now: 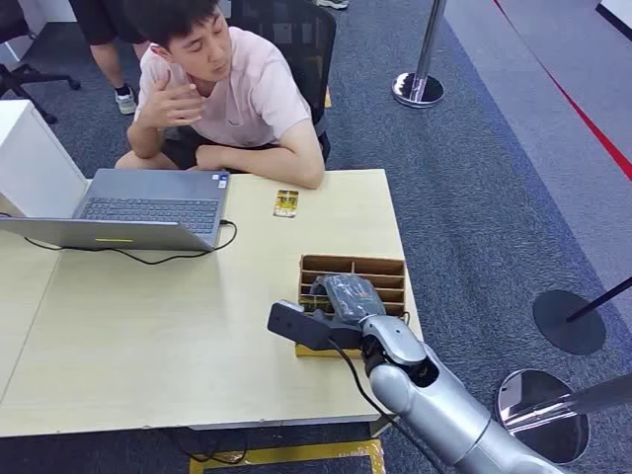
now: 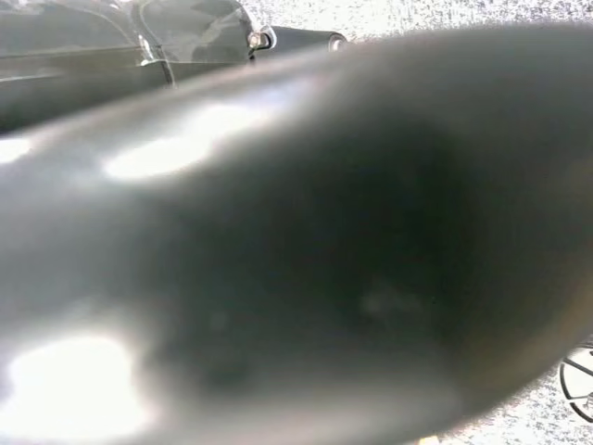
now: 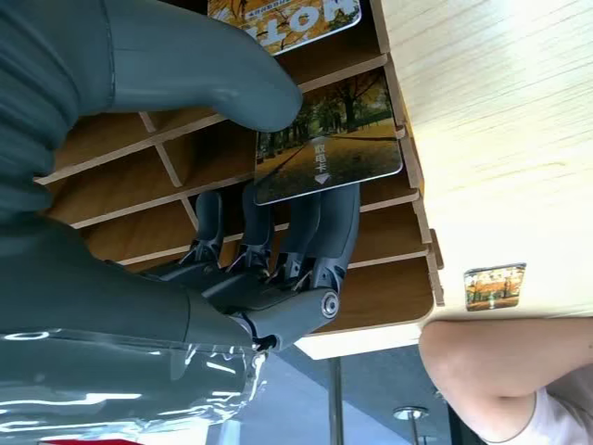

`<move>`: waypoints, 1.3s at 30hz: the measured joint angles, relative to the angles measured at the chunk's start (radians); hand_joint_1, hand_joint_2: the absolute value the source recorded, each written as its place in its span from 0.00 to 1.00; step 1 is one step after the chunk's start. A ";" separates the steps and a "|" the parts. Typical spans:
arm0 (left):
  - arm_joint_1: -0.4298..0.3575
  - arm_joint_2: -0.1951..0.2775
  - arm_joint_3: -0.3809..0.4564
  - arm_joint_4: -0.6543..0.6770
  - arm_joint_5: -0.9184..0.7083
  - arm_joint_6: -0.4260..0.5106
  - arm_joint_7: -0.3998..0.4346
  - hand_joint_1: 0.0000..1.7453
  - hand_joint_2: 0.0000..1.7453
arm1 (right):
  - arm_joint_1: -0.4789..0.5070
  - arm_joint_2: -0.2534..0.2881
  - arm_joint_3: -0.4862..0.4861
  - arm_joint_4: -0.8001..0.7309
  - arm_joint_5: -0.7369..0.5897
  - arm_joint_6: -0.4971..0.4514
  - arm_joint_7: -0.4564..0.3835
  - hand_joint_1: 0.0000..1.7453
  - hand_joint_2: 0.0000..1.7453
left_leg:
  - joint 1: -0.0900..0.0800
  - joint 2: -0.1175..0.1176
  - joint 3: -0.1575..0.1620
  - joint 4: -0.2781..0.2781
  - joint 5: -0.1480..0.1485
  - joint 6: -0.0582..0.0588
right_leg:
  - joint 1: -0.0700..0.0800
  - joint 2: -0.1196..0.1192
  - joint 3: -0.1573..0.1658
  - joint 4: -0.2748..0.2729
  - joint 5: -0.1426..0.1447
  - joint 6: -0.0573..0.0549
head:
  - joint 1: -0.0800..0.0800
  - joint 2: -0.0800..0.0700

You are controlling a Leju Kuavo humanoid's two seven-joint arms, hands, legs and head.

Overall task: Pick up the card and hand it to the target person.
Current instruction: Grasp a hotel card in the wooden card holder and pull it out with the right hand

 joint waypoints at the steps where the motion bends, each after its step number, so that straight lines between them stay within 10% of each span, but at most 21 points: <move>1: 0.000 0.000 0.000 0.000 0.000 0.000 0.000 0.00 0.00 | 0.000 0.001 0.000 0.001 0.000 0.000 0.000 0.56 1.00 | 0.000 0.000 0.000 0.000 0.000 0.000 | 0.000 0.000 0.000 0.000 0.000 0.000 | 0.000 0.000; 13: 0.000 0.000 0.000 0.000 0.000 0.000 -0.002 0.00 0.00 | -0.003 0.009 0.000 0.018 0.018 0.000 0.009 0.63 1.00 | 0.000 0.000 0.001 0.000 0.000 0.000 | 0.000 0.000 0.000 0.000 0.000 0.000 | 0.000 0.000; 18: 0.000 0.000 0.000 0.000 0.000 0.000 -0.003 0.00 0.00 | -0.008 0.009 0.000 0.024 0.019 0.000 0.009 0.94 1.00 | 0.000 0.000 0.001 0.000 0.000 0.000 | 0.000 0.000 0.001 0.000 0.000 0.000 | 0.000 0.000; 34: 0.000 0.000 0.000 0.000 -0.004 -0.001 -0.025 0.00 0.00 | -0.013 0.011 0.000 0.039 0.017 0.000 0.009 0.94 1.00 | 0.000 0.000 0.002 0.000 0.000 0.000 | 0.000 0.000 0.001 0.000 0.000 0.000 | 0.000 0.000; 38: 0.000 -0.001 0.000 0.000 -0.004 -0.001 -0.030 0.00 1.00 | -0.013 0.012 0.000 0.039 0.017 0.000 0.009 0.92 1.00 | 0.000 0.000 0.002 0.000 0.000 0.000 | 0.000 0.000 0.001 0.000 0.000 0.000 | 0.000 0.000; 39: 0.000 -0.001 0.000 0.000 -0.004 -0.002 -0.031 0.00 1.00 | -0.013 0.012 0.000 0.039 0.017 0.000 0.009 0.91 1.00 | 0.000 0.000 0.002 0.000 0.000 0.000 | 0.000 0.000 0.001 0.000 0.000 0.000 | 0.000 0.000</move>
